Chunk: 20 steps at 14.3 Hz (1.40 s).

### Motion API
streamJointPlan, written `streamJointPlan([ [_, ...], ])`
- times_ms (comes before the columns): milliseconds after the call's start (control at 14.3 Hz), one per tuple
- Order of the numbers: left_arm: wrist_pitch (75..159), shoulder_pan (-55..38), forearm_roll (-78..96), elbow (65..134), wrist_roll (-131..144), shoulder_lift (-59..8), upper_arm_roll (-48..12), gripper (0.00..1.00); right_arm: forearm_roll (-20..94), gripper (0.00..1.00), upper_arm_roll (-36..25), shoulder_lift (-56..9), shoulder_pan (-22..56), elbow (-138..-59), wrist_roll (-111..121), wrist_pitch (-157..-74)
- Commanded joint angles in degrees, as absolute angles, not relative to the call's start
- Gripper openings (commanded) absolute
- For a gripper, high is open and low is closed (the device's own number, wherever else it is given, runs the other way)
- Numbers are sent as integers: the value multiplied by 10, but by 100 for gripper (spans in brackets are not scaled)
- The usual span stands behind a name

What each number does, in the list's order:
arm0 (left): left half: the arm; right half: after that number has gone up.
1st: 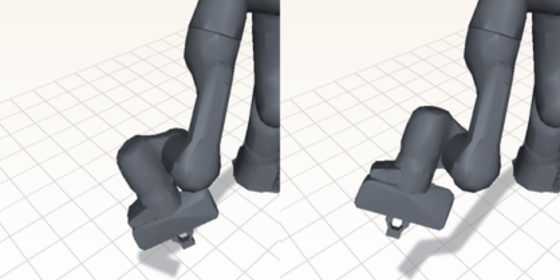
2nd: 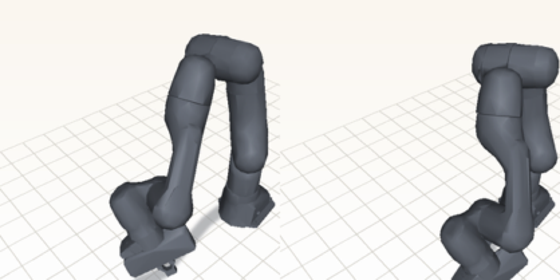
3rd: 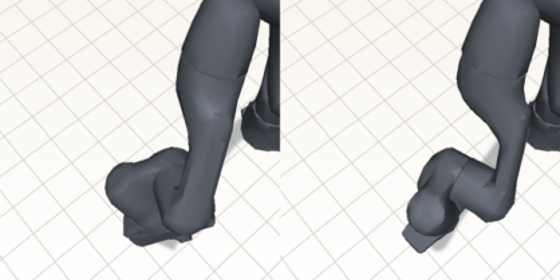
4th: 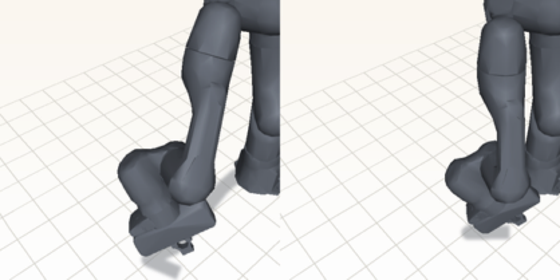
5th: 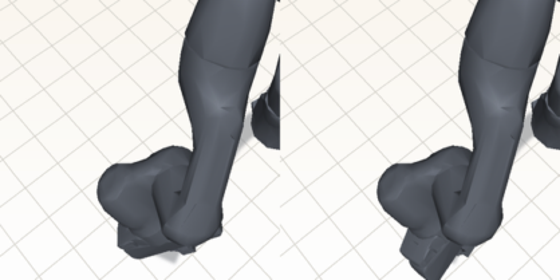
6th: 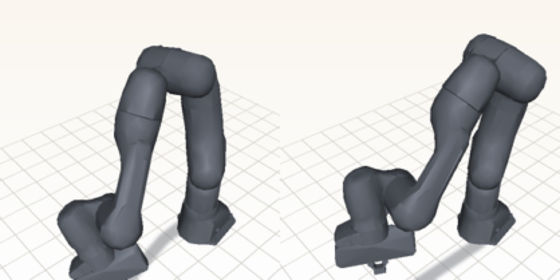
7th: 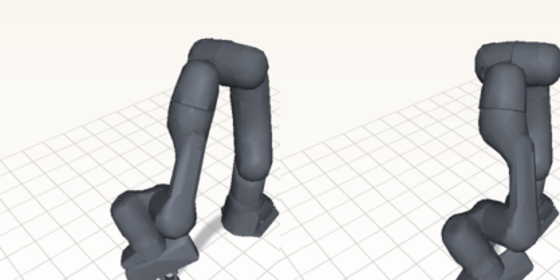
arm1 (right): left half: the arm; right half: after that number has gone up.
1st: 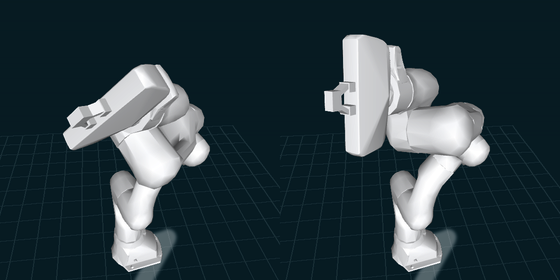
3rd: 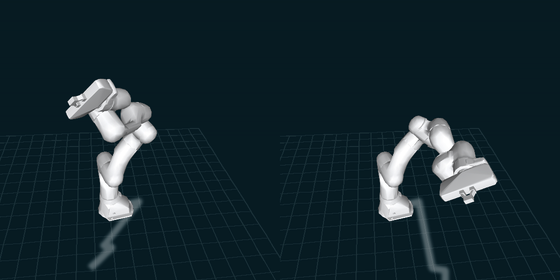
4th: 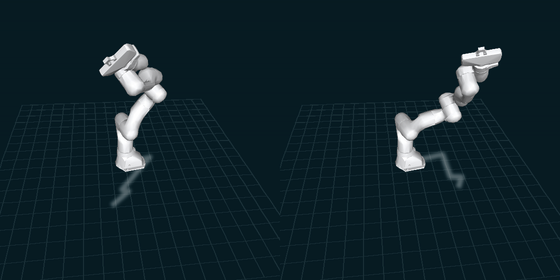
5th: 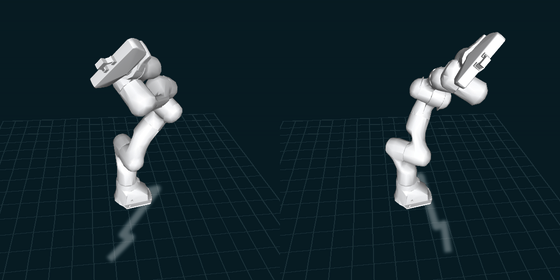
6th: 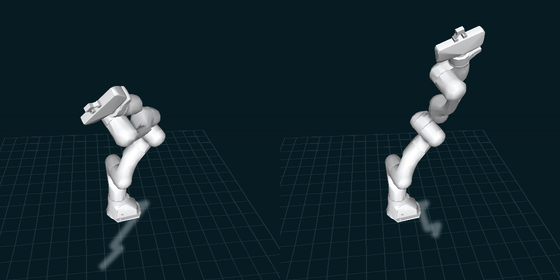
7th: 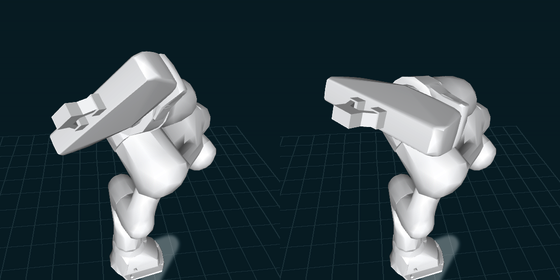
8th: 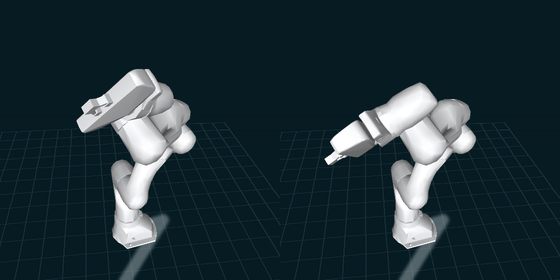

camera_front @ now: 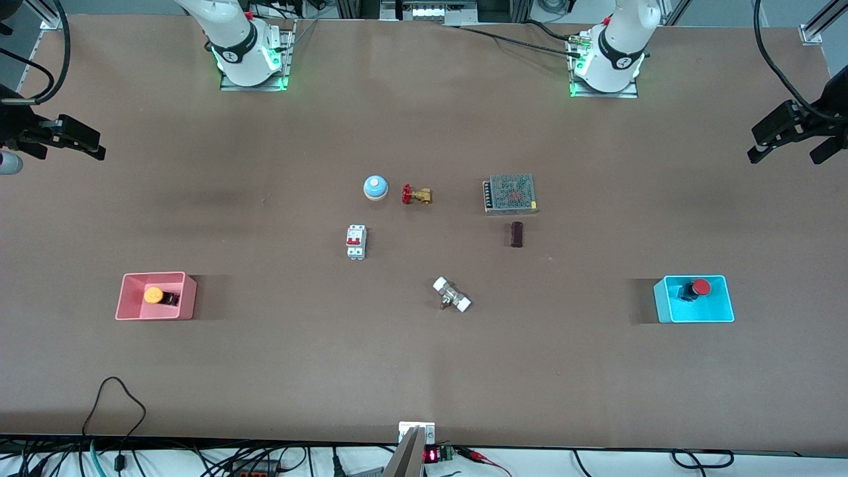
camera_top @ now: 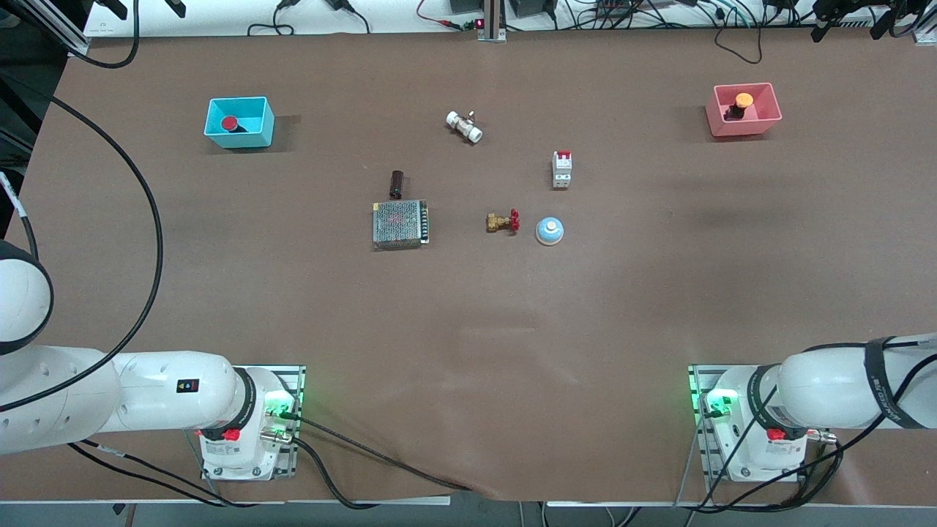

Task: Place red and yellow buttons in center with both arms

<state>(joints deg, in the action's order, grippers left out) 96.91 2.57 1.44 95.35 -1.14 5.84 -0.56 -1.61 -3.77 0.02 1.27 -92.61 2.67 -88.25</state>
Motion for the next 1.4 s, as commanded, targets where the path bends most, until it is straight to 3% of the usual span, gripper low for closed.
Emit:
streamJointPlan([
  [0,961,26,24,945,-17,54,-6,100,-23,100,-32,17,7,-941,20,-878],
  [419,984,35,15,951,-23,1,-1,100,-25,100,-33,-15,4,-939,21,-901],
  [1047,1124,58,-7,991,-24,-123,-1,100,-40,100,-33,-229,-16,-924,28,-1154],
  [1326,1178,60,-35,997,-24,-191,-1,100,-47,100,-33,-293,-15,-924,28,-1230],
])
